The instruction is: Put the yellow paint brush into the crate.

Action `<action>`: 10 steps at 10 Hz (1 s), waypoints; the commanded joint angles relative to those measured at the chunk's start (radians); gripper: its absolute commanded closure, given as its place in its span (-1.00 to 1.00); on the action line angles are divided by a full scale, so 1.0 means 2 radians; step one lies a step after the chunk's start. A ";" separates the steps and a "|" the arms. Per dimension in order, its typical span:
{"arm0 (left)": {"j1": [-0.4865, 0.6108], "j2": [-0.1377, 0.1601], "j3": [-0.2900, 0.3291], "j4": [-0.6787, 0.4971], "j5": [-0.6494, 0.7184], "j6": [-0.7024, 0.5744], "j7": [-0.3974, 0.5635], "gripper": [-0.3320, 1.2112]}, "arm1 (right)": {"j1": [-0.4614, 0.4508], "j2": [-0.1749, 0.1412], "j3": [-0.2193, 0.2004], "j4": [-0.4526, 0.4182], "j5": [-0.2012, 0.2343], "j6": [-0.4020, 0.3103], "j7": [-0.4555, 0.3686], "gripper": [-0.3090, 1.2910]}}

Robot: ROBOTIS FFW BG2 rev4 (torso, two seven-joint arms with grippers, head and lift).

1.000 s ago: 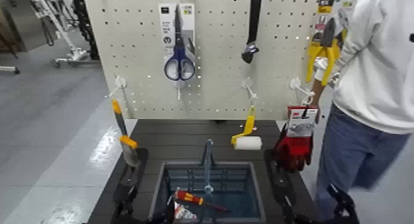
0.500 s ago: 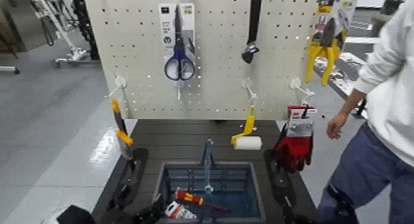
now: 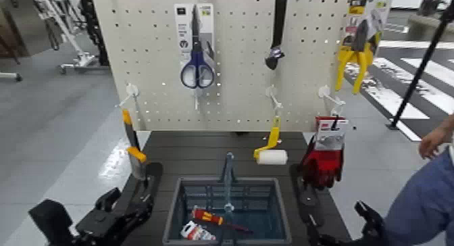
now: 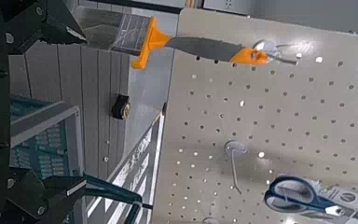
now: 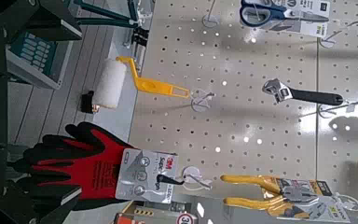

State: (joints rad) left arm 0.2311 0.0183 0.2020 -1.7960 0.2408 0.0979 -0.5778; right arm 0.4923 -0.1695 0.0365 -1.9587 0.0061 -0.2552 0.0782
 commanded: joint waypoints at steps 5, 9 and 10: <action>-0.081 0.044 0.089 0.047 0.020 0.063 -0.089 -0.28 | -0.007 0.002 0.006 0.003 -0.001 0.004 0.002 -0.43; -0.146 0.075 0.101 0.102 0.020 0.077 -0.150 -0.28 | -0.015 0.001 0.011 0.005 -0.002 0.012 0.004 -0.43; -0.160 0.080 0.103 0.116 0.021 0.076 -0.161 -0.28 | -0.017 0.001 0.013 0.007 -0.003 0.013 0.005 -0.43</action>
State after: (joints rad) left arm -0.0715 0.1717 0.4054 -1.5813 0.2812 0.2484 -0.8972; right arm 0.4613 -0.1677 0.0601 -1.9467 0.0002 -0.2309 0.0887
